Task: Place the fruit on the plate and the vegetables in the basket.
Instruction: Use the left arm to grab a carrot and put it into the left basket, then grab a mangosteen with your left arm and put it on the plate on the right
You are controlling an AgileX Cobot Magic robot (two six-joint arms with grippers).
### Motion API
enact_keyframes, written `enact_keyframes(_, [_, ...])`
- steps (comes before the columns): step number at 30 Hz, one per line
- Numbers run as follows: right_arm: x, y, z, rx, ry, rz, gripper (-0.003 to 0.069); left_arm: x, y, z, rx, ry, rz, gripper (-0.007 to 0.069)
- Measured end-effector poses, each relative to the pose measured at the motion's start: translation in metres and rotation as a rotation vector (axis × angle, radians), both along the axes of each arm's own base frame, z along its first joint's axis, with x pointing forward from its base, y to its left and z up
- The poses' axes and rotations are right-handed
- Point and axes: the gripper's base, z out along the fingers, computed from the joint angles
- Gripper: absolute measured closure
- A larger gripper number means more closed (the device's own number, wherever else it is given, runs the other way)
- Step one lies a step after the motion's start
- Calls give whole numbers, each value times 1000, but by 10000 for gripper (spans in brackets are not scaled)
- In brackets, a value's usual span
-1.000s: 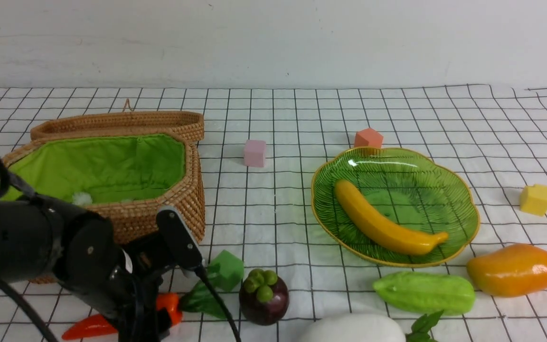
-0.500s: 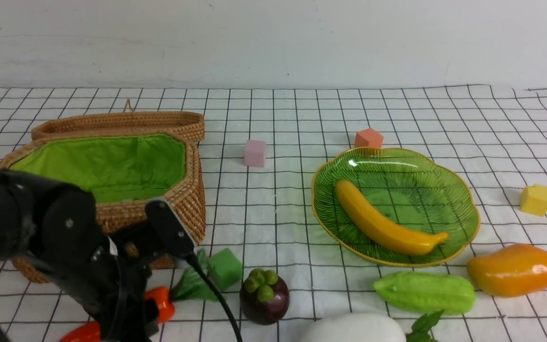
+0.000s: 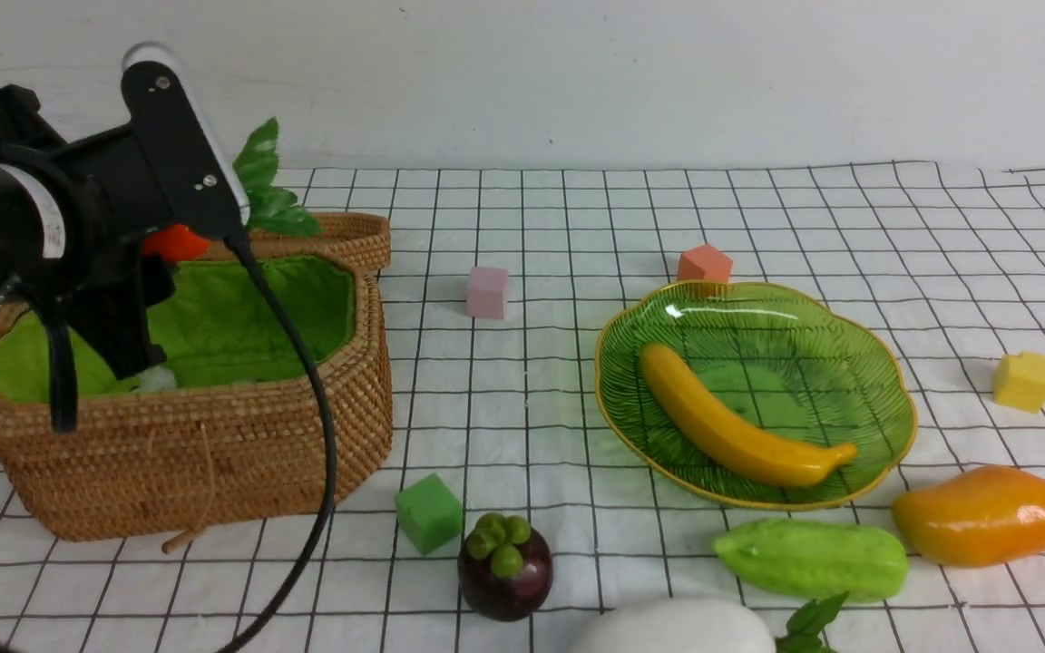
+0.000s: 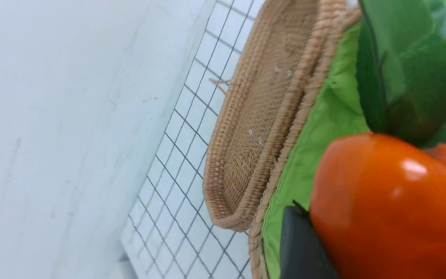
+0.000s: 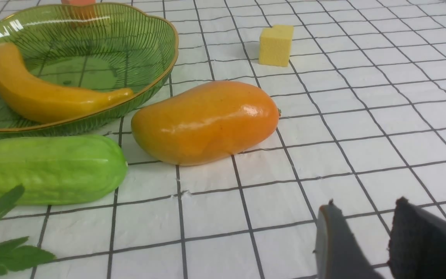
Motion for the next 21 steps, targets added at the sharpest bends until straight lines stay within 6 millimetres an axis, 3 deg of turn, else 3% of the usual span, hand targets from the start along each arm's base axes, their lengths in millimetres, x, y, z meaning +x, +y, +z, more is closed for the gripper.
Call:
enact_keyframes(3, [0,0,0,0,0,0,421,17,-2,-20,-55,28,23,267])
enact_keyframes(6, [0,0,0,0,0,0,421,21,-4,-28,-67,39,19,241])
enact_keyframes(8, [0,0,0,0,0,0,421,21,-4,-28,-71,37,18,187])
enact_keyframes(10, [0,0,0,0,0,0,420,19,-4,-27,-98,37,32,43])
enact_keyframes(11, [0,0,0,0,0,0,420,19,-4,-26,-100,37,33,43])
enact_keyframes(13, [0,0,0,0,0,0,419,13,-2,-24,-160,47,73,-32])
enact_keyframes(18, [0,0,0,0,0,0,419,-8,-1,-19,-298,44,122,-29])
enact_keyframes(21, [0,0,0,0,0,0,417,-32,-20,-8,-510,20,95,22])
